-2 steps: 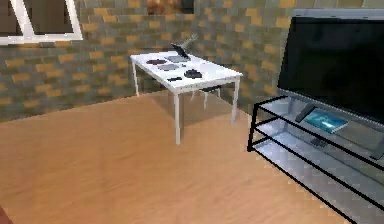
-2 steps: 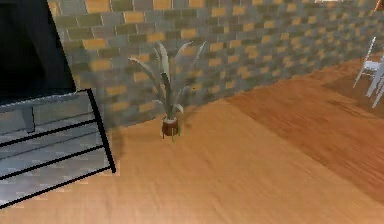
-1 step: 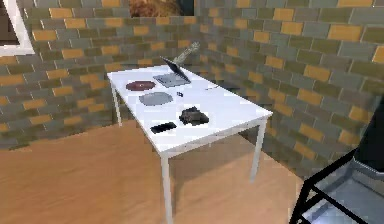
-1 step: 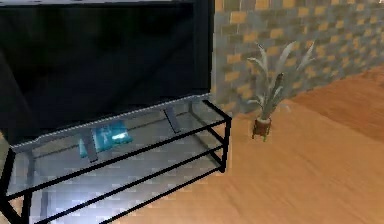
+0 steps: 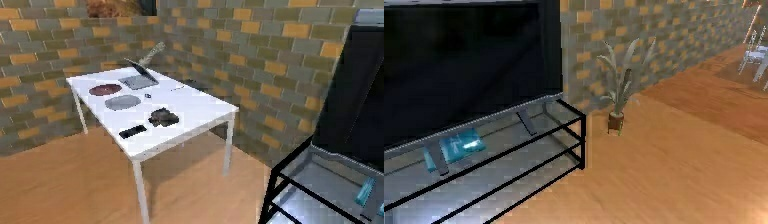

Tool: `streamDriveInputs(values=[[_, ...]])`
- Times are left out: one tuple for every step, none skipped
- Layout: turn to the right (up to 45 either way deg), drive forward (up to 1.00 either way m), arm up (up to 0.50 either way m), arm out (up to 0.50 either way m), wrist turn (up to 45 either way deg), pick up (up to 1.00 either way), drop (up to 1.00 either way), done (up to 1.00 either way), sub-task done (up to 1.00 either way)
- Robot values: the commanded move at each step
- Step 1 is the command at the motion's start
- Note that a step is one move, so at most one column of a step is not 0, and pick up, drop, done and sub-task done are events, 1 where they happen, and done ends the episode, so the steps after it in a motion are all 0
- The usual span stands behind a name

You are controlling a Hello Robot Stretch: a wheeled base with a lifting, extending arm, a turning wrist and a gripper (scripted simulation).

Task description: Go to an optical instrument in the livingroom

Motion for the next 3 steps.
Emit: streamDriveInputs(values=[[0.0, 0.25, 0.0, 0.0, 0.0, 0.0, 0.0, 0.0, 0.0], [-9.0, 0.0, 0.0, 0.0, 0.0, 0.0, 0.0, 0.0, 0.0], [0.0, 0.0, 0.0, 0.0, 0.0, 0.0, 0.0, 1.0, 0.0]])
